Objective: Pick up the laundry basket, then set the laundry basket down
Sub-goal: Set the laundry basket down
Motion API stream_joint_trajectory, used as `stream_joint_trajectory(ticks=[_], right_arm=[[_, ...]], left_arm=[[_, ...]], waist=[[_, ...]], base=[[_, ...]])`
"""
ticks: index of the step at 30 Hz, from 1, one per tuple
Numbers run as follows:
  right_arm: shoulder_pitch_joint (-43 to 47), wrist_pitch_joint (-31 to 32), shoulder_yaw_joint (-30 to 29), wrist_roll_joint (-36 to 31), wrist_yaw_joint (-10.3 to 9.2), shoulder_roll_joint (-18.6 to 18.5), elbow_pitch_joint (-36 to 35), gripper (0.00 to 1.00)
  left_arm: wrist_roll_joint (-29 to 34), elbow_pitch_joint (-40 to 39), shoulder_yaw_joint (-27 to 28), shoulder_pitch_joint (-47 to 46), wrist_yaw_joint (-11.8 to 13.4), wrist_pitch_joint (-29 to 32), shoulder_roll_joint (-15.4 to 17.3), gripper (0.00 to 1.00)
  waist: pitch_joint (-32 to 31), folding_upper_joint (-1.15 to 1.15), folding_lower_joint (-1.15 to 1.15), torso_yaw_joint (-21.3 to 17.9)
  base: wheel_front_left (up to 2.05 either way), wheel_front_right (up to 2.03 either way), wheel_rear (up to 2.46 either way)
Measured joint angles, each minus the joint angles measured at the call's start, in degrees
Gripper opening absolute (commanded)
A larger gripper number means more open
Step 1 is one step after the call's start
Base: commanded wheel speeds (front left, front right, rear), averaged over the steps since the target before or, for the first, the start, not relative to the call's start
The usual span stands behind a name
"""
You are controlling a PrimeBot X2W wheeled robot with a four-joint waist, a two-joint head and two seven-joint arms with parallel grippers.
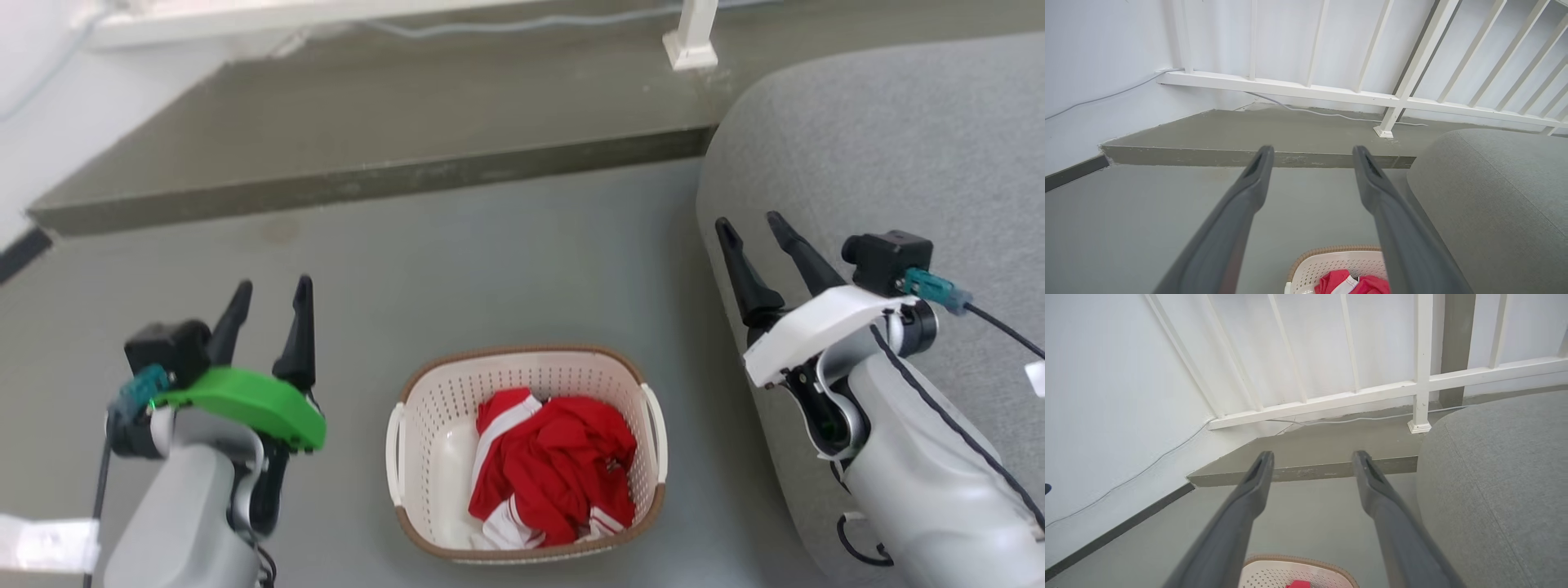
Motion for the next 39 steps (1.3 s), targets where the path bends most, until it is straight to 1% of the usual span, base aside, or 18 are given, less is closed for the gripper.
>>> stream_joint_trajectory(ticks=[4, 8, 11, 14, 16, 25, 39], right_arm=[[2.4, 0.0, -2.0, -2.4, -1.09, -0.2, -3.3, 1.0], [5.1, 0.0, -3.8, -4.0, -2.83, -0.6, -5.6, 1.0], [6.9, -0.1, -4.6, -5.1, -3.41, -0.7, -7.6, 1.0], [8.1, -0.2, -5.5, -6.4, -3.53, -0.7, -9.5, 1.0], [8.7, -0.2, -6.1, -6.9, -3.94, -0.7, -10.9, 1.0], [12.0, -0.3, -7.7, -9.1, -4.01, 0.2, -13.9, 1.0], [15.0, -0.3, -10.0, -10.6, -3.92, 1.0, -16.4, 1.0]], left_arm=[[1.5, -2.5, 1.2, 2.6, 0.5, 0.0, -0.3, 1.0], [2.4, -5.1, 2.9, 5.4, 1.2, 0.0, -0.7, 1.0], [3.3, -7.5, 3.6, 6.9, 1.7, 0.0, -0.8, 1.0], [4.5, -9.5, 4.2, 7.8, 1.7, 0.0, -0.9, 1.0], [5.3, -10.7, 4.6, 8.5, 1.7, 0.0, -1.0, 1.0], [7.1, -13.2, 5.1, 11.7, 1.7, 0.0, -1.5, 1.0], [9.2, -15.4, 6.7, 14.1, 1.3, 0.0, -2.4, 1.0]], waist=[[-1.8, 0.0, 0.0, -0.2], [-3.1, 0.0, 0.0, -0.3], [-3.4, 0.0, 0.0, -0.4], [-3.2, 0.0, 0.0, -0.4], [-3.1, 0.0, 0.0, -0.5], [-2.7, 0.0, 0.0, -0.5], [-2.2, 0.0, 0.0, -0.4]], base=[[0.0, 0.0, 0.0], [0.0, 0.0, 0.0], [0.0, 0.0, 0.0], [0.0, 0.0, 0.0], [0.0, 0.0, 0.0], [0.0, 0.0, 0.0], [0.0, 0.0, 0.0]])
